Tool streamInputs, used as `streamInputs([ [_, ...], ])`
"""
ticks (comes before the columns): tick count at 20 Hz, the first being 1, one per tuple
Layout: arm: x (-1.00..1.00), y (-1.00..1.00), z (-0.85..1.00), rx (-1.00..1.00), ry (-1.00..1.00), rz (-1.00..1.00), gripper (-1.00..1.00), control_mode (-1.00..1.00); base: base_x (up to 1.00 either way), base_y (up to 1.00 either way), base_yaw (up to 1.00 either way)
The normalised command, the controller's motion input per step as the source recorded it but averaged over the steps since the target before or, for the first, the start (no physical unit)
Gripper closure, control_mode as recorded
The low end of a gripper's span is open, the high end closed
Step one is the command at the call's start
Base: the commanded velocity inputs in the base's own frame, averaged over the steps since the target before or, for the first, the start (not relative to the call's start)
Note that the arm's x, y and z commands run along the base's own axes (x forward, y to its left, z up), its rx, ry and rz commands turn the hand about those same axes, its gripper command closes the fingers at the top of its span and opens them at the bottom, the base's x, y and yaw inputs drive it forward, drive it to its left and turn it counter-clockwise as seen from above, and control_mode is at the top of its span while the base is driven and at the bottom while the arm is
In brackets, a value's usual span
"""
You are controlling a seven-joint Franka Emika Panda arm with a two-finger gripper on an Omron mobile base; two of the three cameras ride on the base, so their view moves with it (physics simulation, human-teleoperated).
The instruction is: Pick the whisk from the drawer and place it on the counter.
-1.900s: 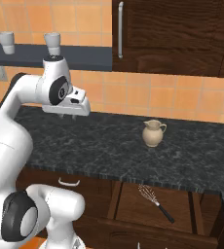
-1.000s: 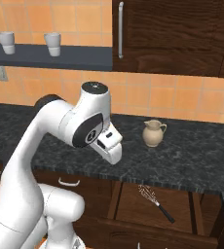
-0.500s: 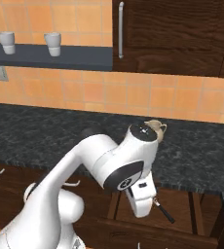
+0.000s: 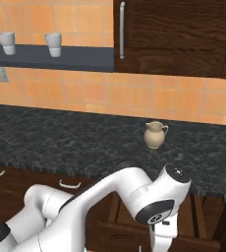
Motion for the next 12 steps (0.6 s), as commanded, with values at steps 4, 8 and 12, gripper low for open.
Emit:
streamInputs([
  [4, 0.44, -0.16, -0.68, 0.01, 0.0, -0.03, -1.0, -1.0, 0.0, 0.0, 0.0],
  [8, 0.35, -0.01, -0.61, 0.01, 0.0, 0.0, -1.0, -1.0, 0.0, 0.0, 0.0],
  [12, 0.22, 0.0, -0.56, 0.0, 0.0, 0.0, -1.0, -1.0, 0.0, 0.0, 0.0],
])
